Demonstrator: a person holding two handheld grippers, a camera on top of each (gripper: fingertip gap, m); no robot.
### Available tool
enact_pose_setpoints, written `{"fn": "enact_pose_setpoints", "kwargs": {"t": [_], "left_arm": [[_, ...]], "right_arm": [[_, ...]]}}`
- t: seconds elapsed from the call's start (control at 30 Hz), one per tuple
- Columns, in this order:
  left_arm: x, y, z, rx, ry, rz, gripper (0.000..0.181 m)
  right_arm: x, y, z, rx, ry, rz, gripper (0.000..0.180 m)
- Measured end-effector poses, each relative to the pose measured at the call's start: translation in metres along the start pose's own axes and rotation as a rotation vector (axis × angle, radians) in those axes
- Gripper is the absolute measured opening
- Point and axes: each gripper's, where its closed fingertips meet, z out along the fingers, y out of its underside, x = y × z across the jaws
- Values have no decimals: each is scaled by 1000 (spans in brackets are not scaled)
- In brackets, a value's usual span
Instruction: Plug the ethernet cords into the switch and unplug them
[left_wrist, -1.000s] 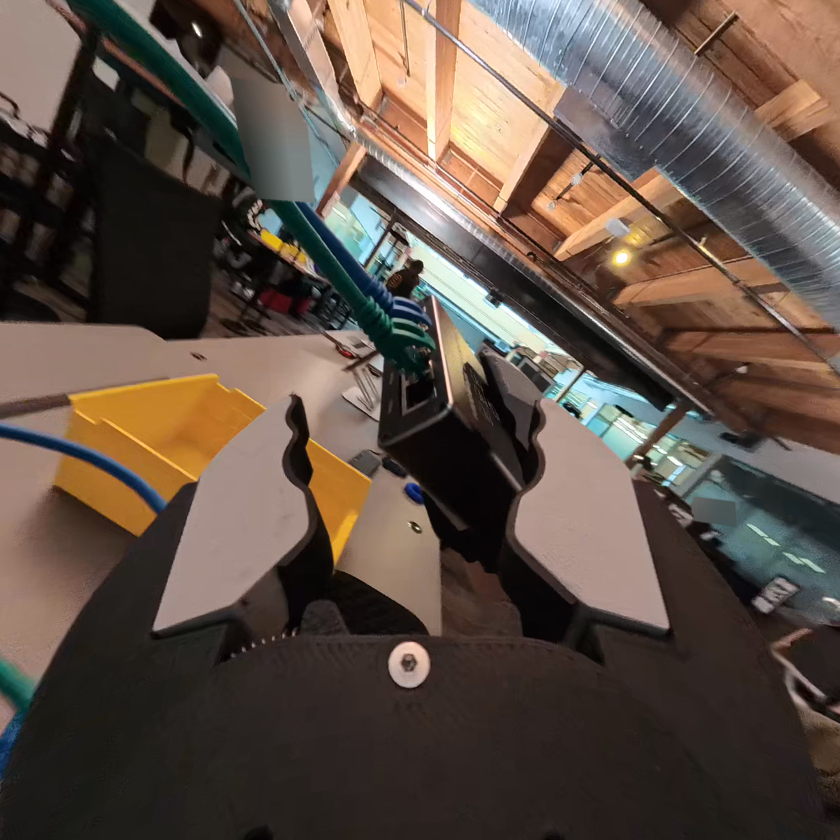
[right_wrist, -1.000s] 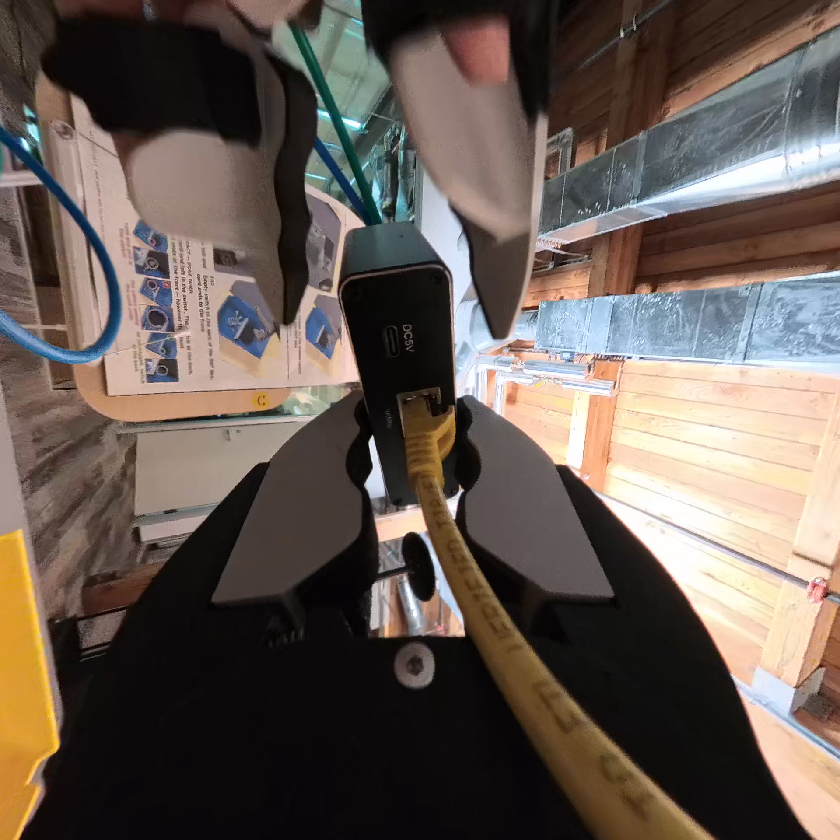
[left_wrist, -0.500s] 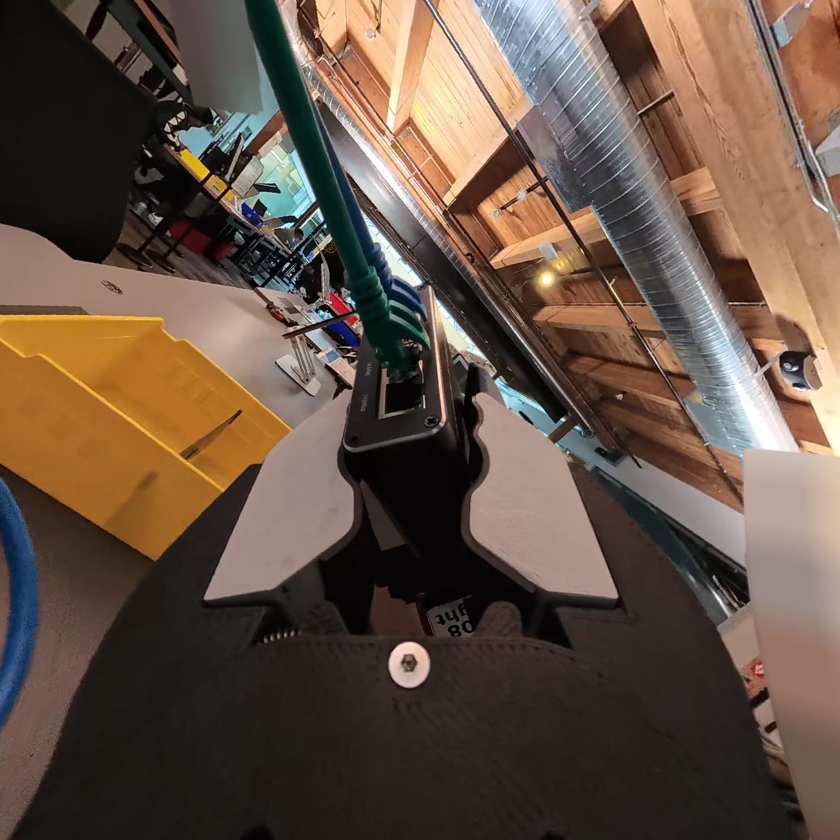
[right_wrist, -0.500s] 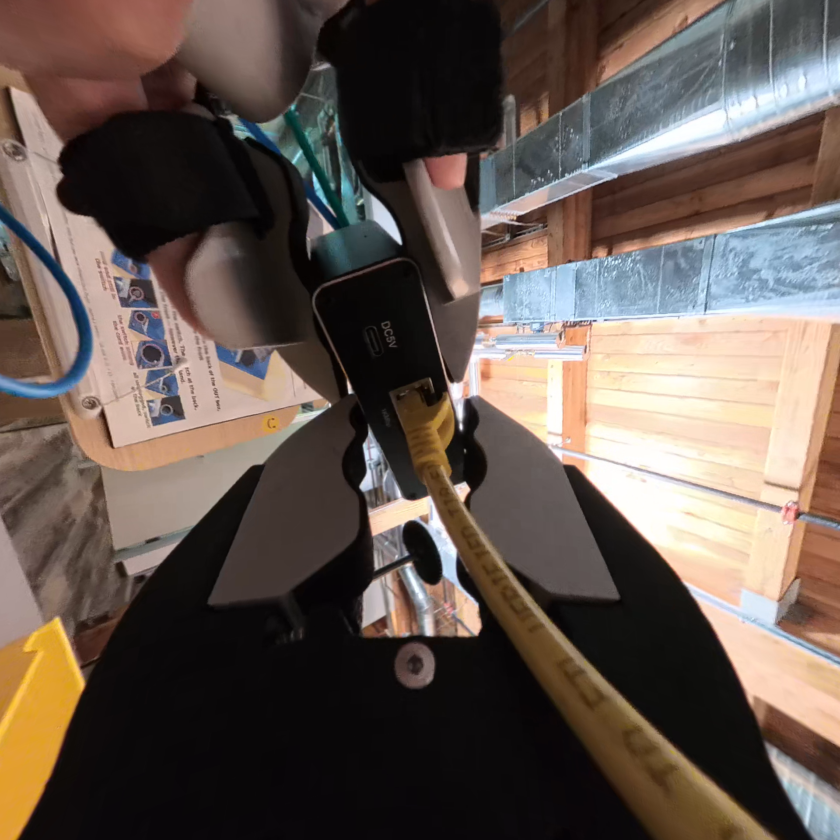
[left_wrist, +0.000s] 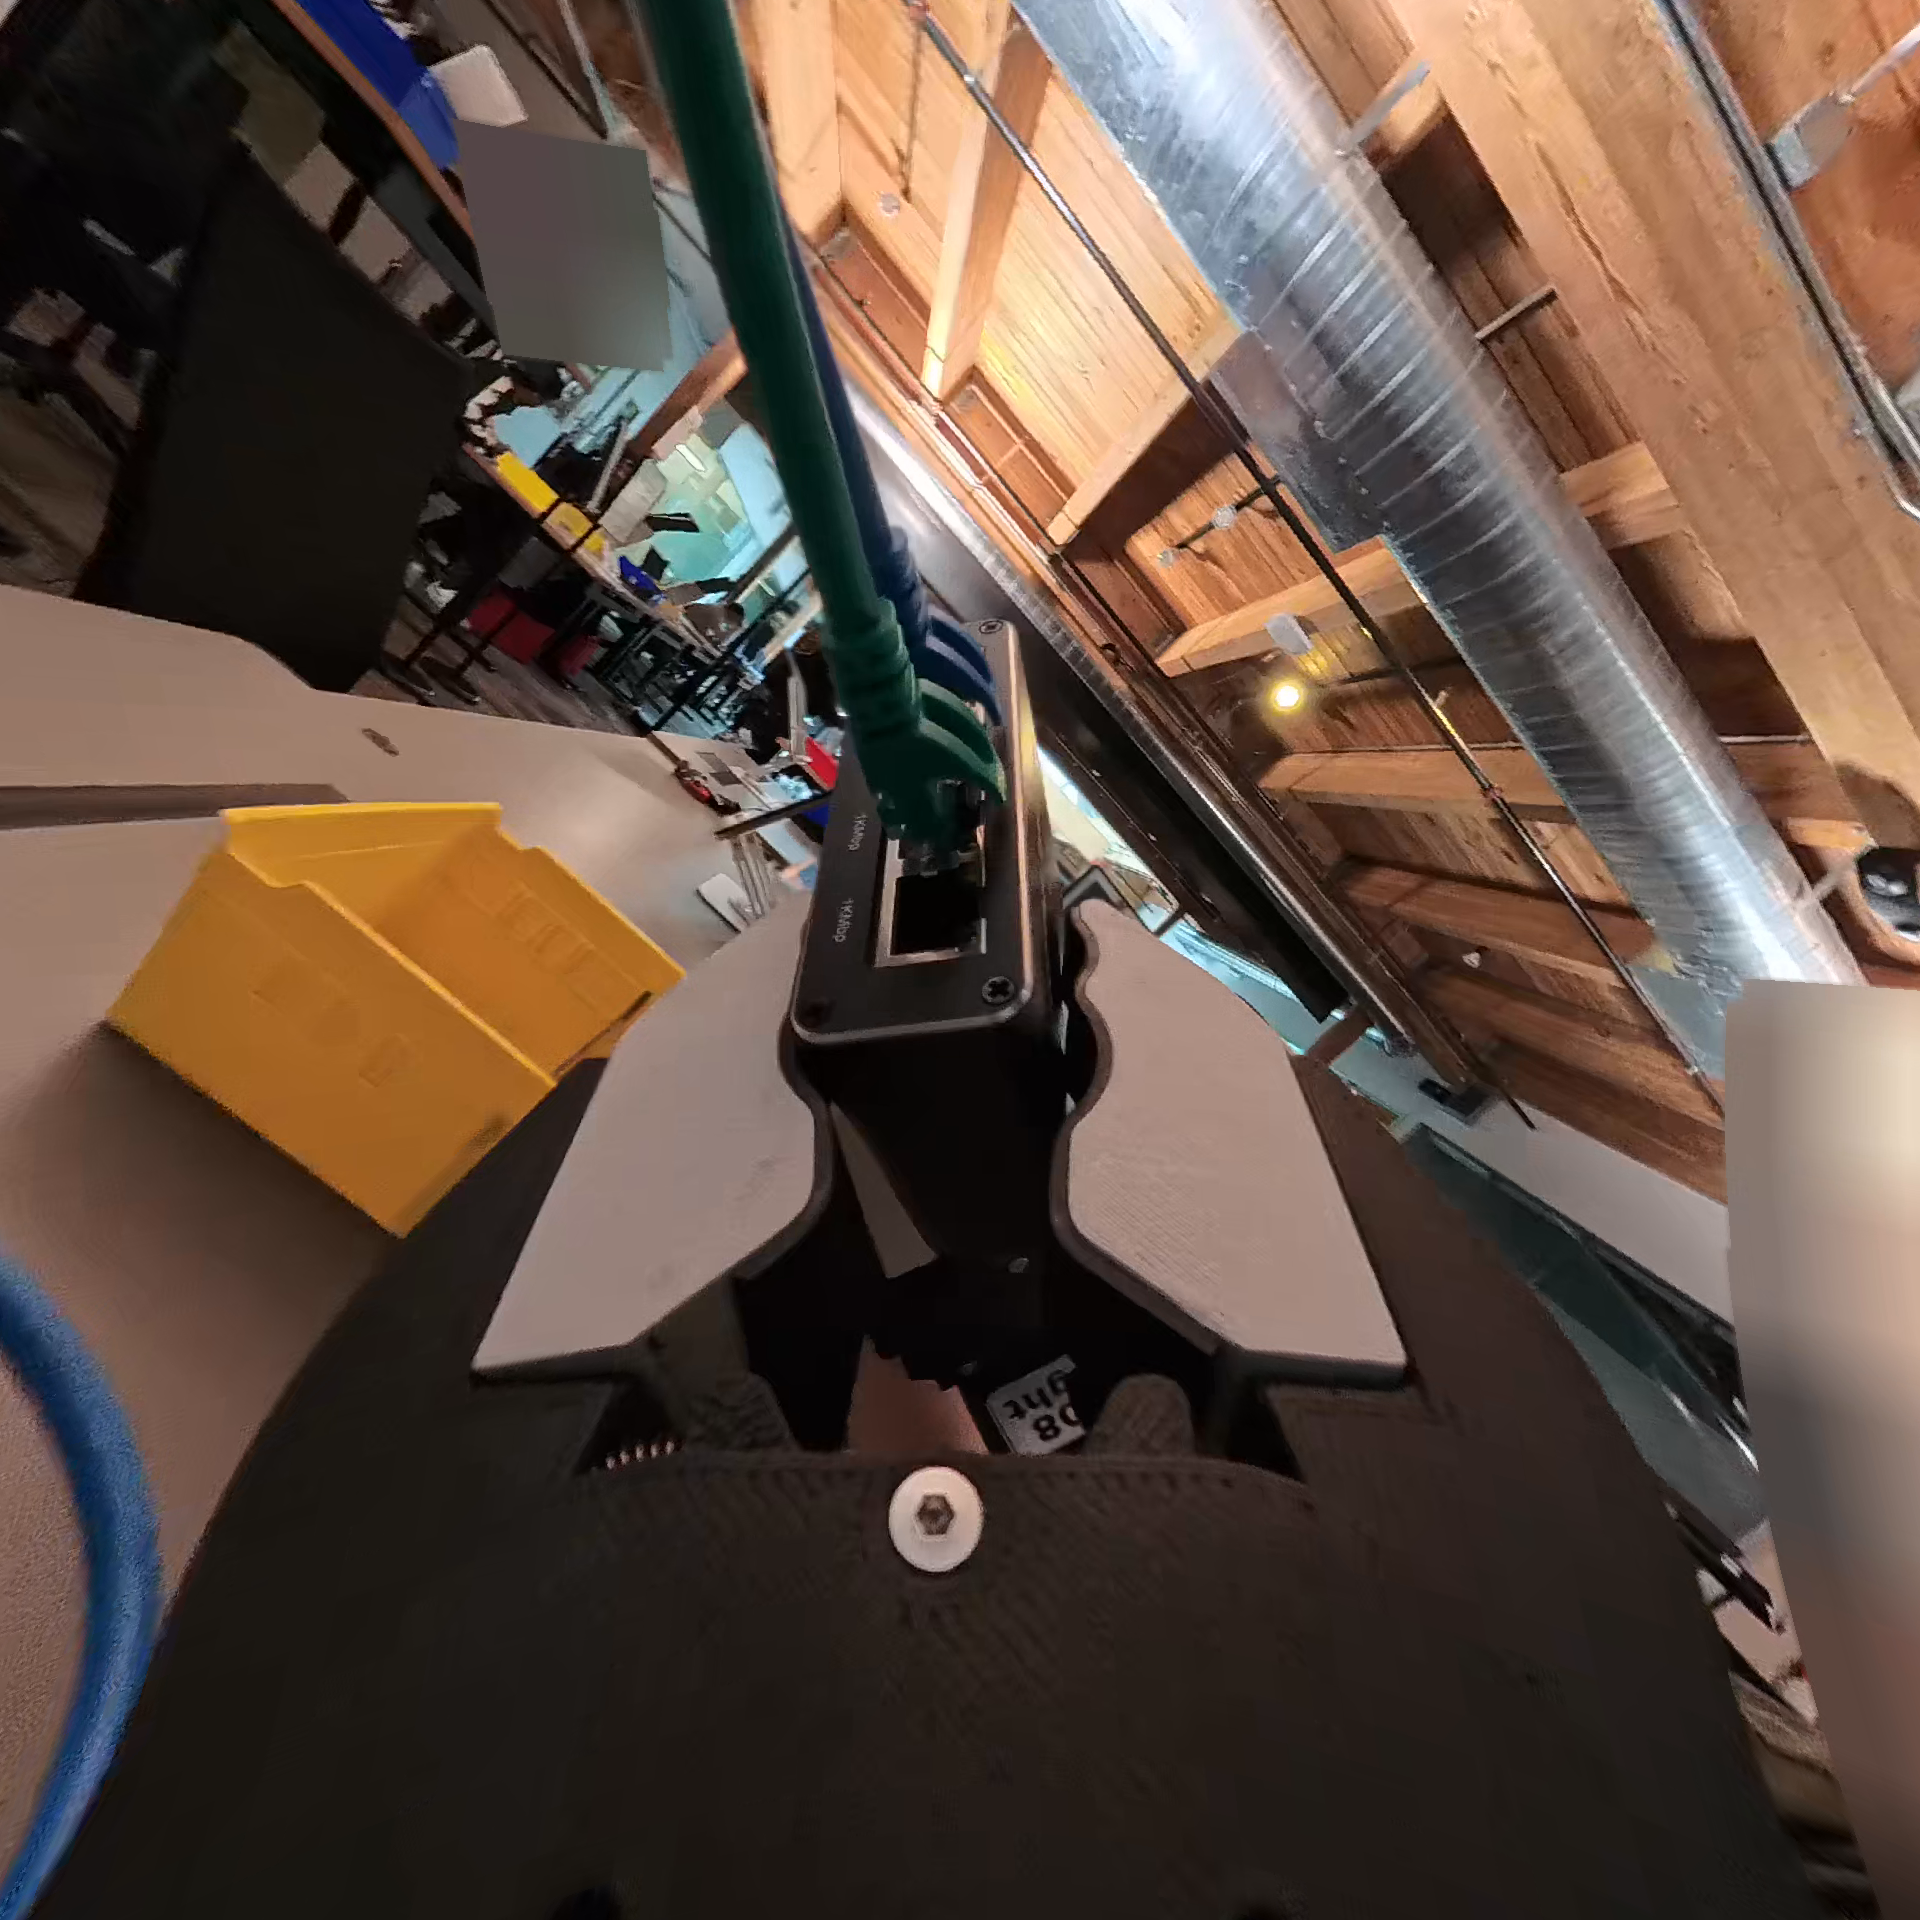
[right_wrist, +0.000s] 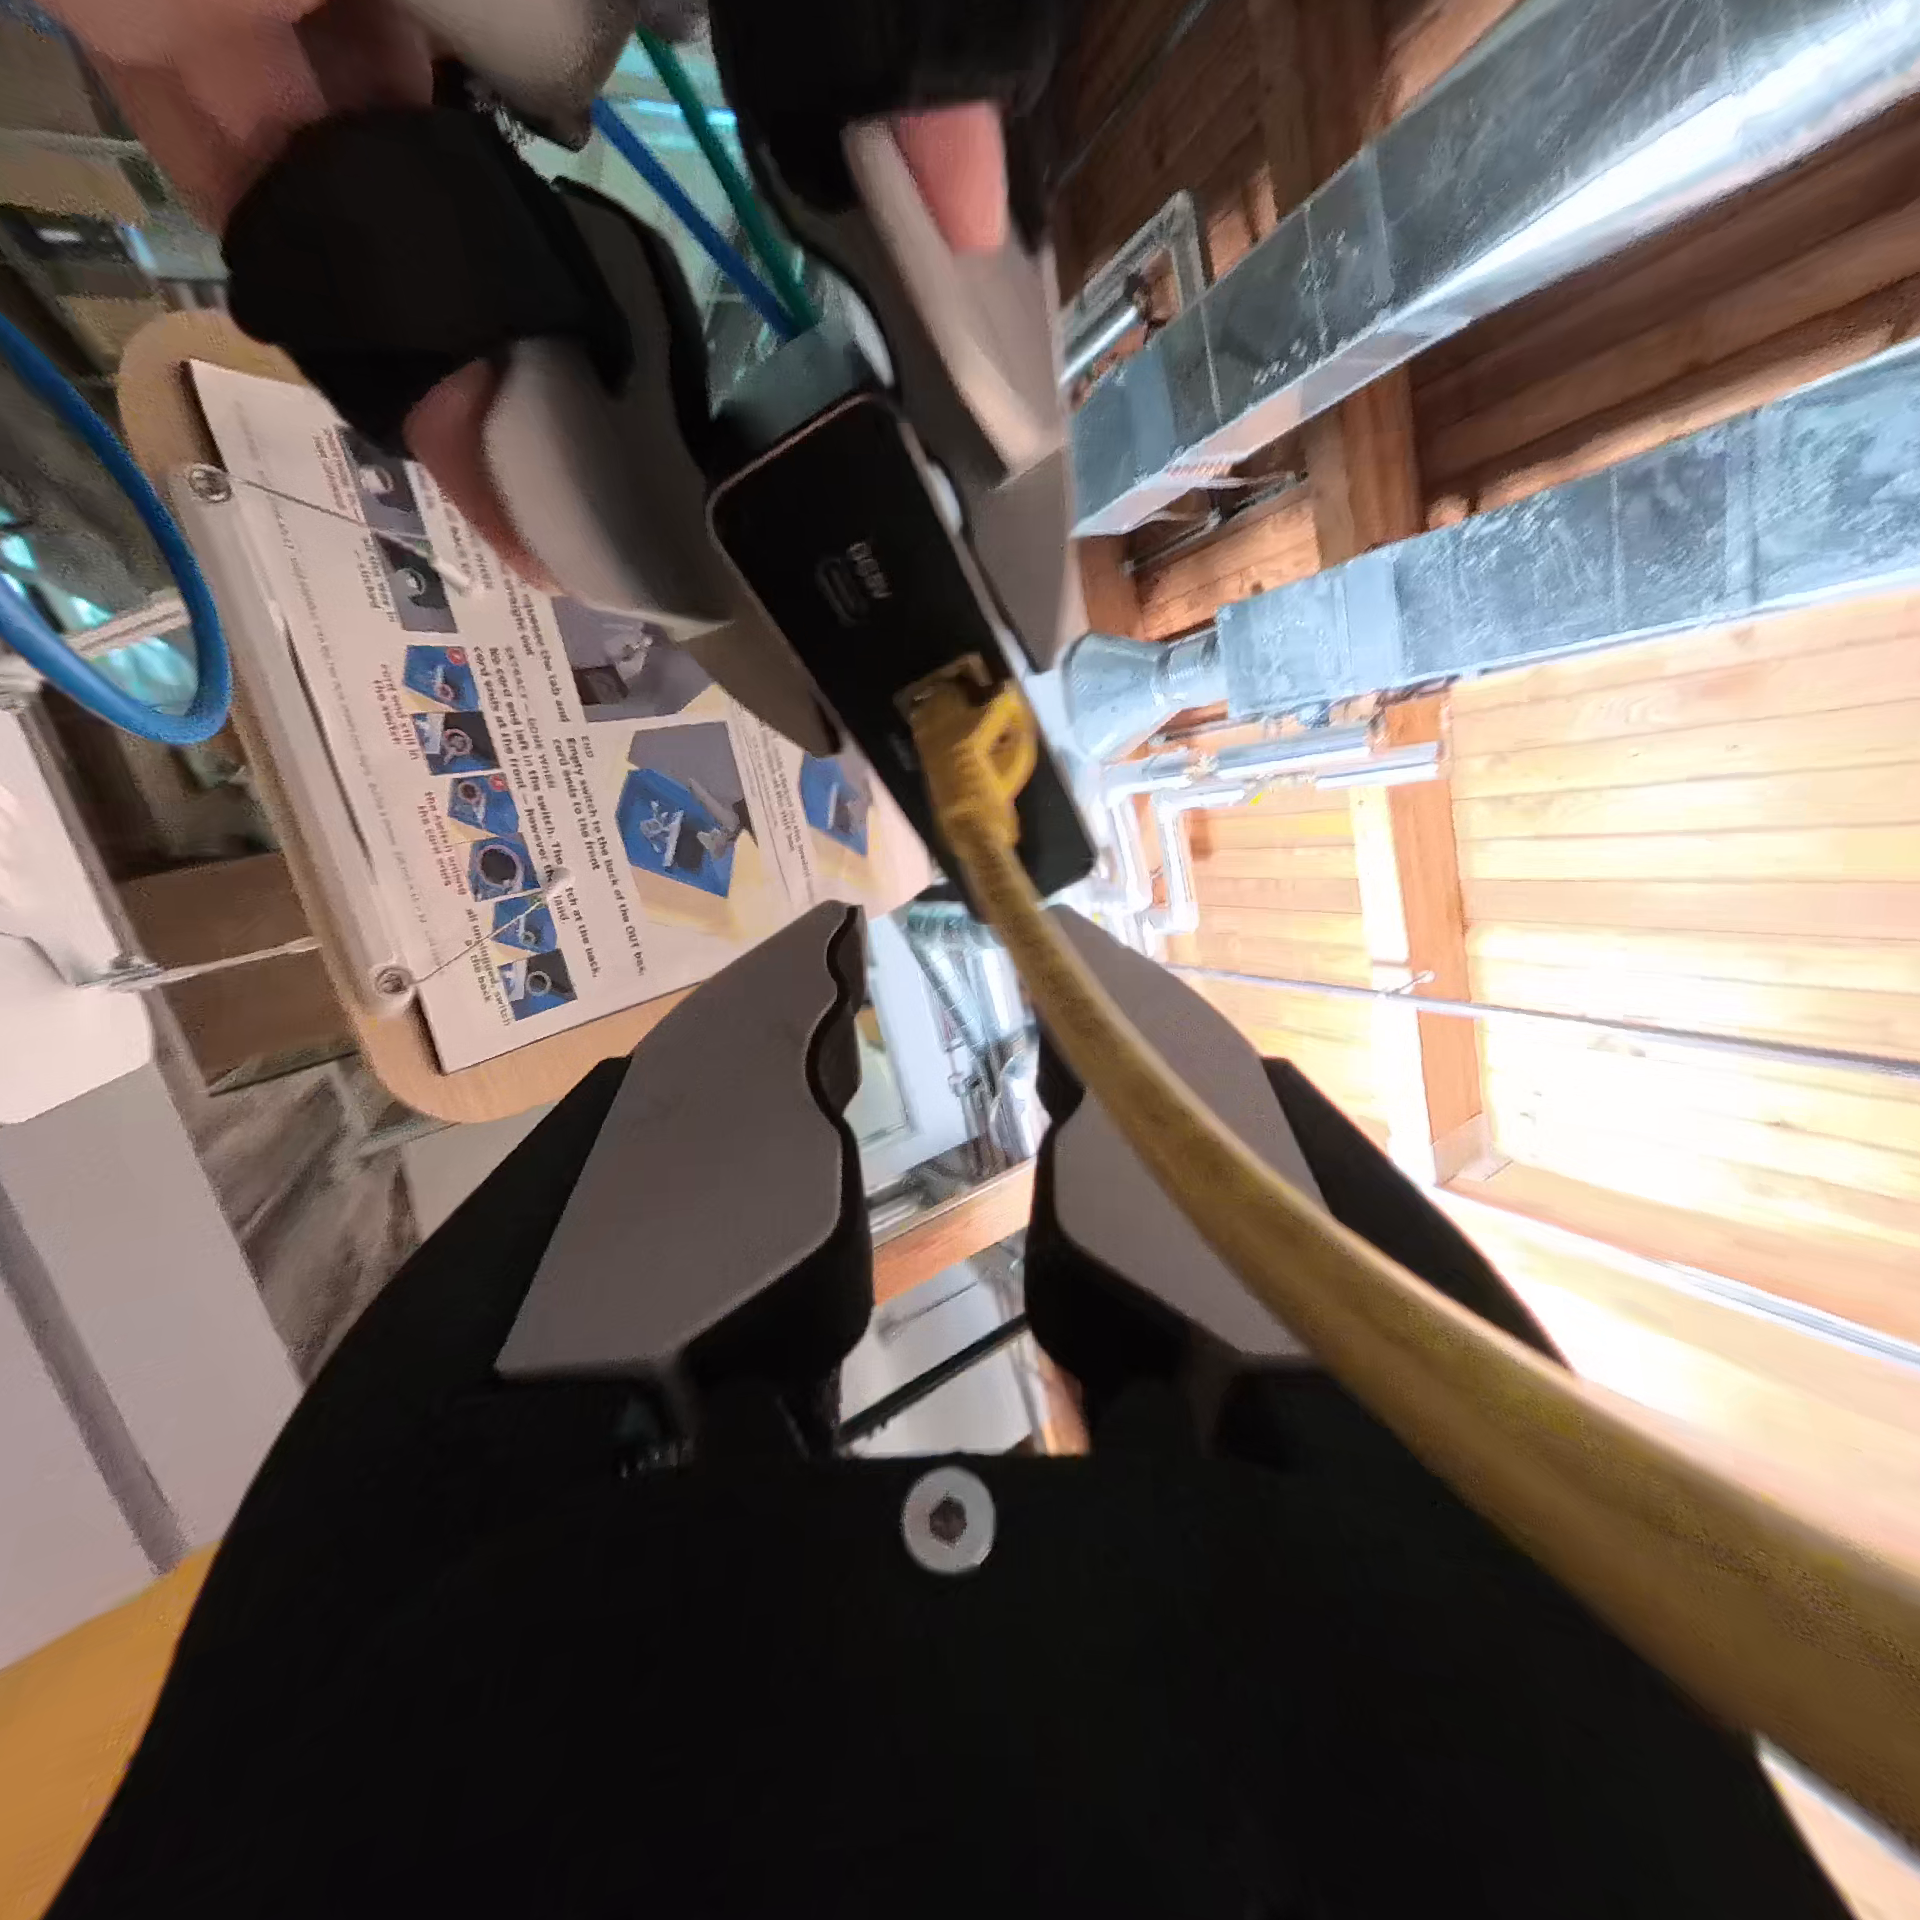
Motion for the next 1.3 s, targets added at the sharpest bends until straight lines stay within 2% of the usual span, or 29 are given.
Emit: {"fn": "enact_pose_setpoints", "kwargs": {"t": [0.1, 0.17, 0.27, 0.3, 0.47, 0.83, 0.87, 0.9, 1.3], "left_arm": [[-15, -2, -3, 7, -56, -42, 38], [-24, -1, -4, 7, -105, -45, 38], [-30, -1, -6, 10, -131, -50, 38], [-31, -1, -6, 6, -138, -49, 38], [-36, 1, -5, 15, -151, -70, 38], [-38, -1, -6, 33, -140, -110, 37], [-38, 0, -6, 28, -140, -110, 38], [-38, 1, -5, 24, -137, -111, 38], [-35, -1, -7, 31, -129, -111, 37]], "right_arm": [[-3, -10, -5, 80, -25, -22, 31], [-12, -24, -10, 171, -68, -110, 30], [-20, -30, -11, 203, -116, -154, 30], [-22, -30, -10, 203, -129, -159, 32], [-35, -33, -12, 219, -190, -183, 16], [-34, -32, -4, 182, -172, -237, 15], [-34, -33, -4, 183, -175, -238, 19], [-34, -33, -4, 185, -179, -239, 16], [-31, -31, -1, 157, -200, -193, 16]]}}
